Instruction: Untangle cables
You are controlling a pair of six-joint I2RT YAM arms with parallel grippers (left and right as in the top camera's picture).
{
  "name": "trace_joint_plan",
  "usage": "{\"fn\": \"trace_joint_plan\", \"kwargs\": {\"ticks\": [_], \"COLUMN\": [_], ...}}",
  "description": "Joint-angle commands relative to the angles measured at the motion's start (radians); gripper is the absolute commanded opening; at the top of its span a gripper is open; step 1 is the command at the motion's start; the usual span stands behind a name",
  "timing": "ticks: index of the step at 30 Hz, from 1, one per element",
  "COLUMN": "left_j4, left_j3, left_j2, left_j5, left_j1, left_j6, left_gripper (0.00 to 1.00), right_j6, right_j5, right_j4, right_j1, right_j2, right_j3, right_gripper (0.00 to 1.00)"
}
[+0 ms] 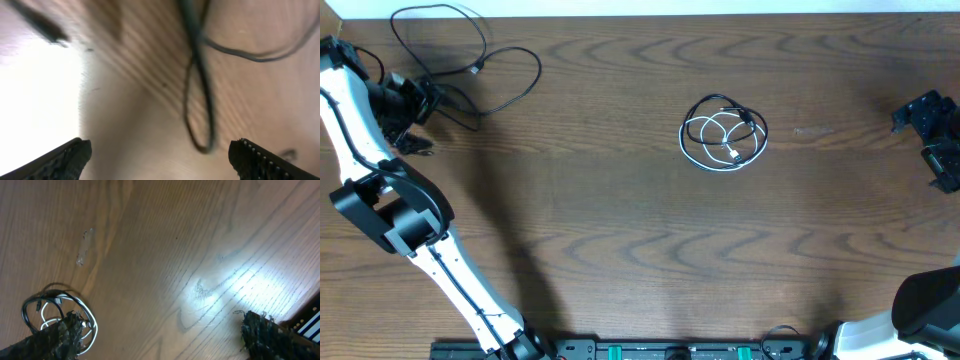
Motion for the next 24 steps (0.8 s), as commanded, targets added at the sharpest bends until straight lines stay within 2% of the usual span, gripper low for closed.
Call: {"fn": "trace_joint_plan", "kwargs": {"ticks": [1, 6, 9, 13, 14, 15, 19, 22, 24], "left_j4": [0.003, 0.071, 0.137, 0.205, 0.215, 0.225, 0.283, 0.367, 0.437], "left_j3": [0.018, 0.014, 0.011, 0.005, 0.005, 0.005, 0.005, 0.017, 0.043], "left_j2": [-0.035, -0.035, -0.034, -0.027, -0.022, -0.017, -0.003, -0.021, -0.049], "left_j5": [-0.11, -0.093, -0.051, -0.023, -0.024, -0.024, -0.044, -0.057, -0.058], "left_j1": [0.003, -0.012, -0.029, -0.063, -0.071, -0.079, -0.101, -0.105, -0.098], "left_j6": [0.023, 0.023, 0.023, 0.023, 0.023, 0.023, 0.022, 0.02, -0.032], "left_gripper": [0.93, 0.93, 0.84, 0.79, 0.75, 0.64, 0.08, 0.08, 0.07], "right_j6": [0.011, 0.011, 0.011, 0.011, 0.011, 0.011, 0.011, 0.011, 0.011], "right_j5": [0.006, 0.005, 0.005, 0.005, 0.005, 0.005, 0.005, 0.005, 0.005], "right_j4": [-0.001, -0.001, -0.001, -0.001, -0.001, -0.001, -0.001, -0.001, -0.001], "right_j1": [0.001, 0.001, 0.001, 0.001, 0.001, 0.001, 0.001, 0.001, 0.001], "right_j2": [-0.001, -0.001, -0.001, -0.001, -0.001, -0.001, -0.001, -0.001, -0.001], "right_j3": [0.0, 0.0, 0.0, 0.0, 0.0, 0.0, 0.0, 0.0, 0.0], "right_gripper": [0.99, 0.99, 0.99, 0.99, 0.99, 0.99, 0.99, 0.99, 0.99]}}
